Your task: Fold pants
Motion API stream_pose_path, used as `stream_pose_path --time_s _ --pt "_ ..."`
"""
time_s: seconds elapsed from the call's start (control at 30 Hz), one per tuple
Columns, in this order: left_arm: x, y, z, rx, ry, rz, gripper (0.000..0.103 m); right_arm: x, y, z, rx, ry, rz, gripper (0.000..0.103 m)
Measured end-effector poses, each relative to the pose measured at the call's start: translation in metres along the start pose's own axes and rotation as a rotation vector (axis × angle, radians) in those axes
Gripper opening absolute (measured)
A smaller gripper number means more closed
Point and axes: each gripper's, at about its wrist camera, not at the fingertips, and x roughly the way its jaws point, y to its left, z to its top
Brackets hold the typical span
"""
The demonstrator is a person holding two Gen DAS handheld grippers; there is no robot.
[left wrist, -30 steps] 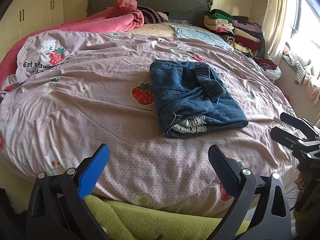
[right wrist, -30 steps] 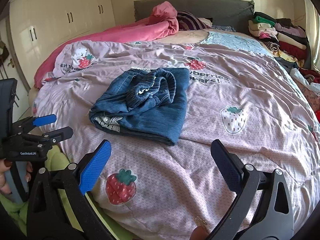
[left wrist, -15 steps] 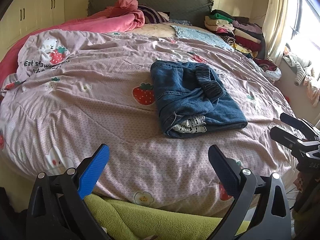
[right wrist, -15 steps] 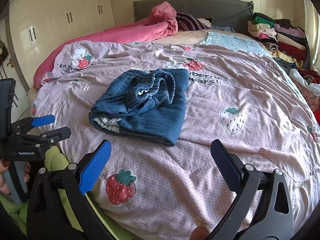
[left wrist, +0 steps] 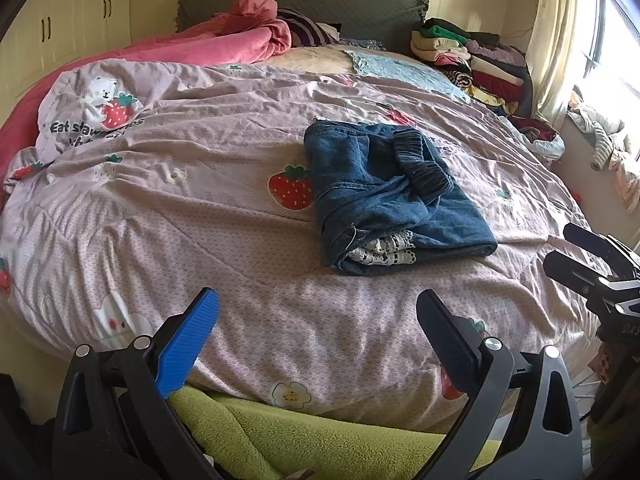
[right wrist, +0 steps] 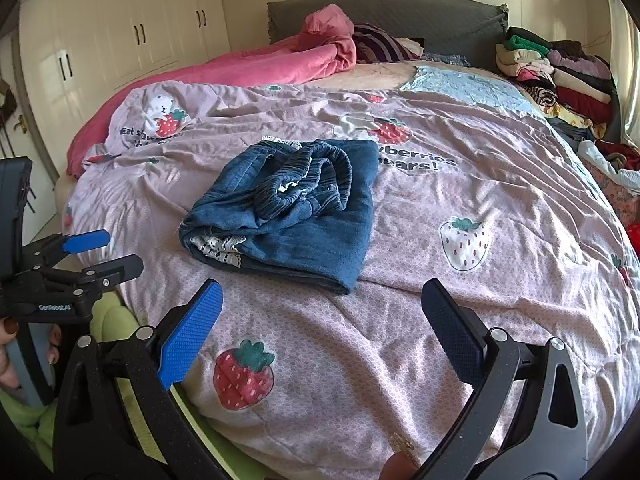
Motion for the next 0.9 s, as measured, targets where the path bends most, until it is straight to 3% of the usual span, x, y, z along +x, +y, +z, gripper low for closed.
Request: stream_pose_path --time_s 0.9 --pt "-0.0001 0.0017 0.0008 0.003 0.002 0.01 0.099 -0.0012 0.0007 0.0012 0.0 -0.001 0.001 0.094"
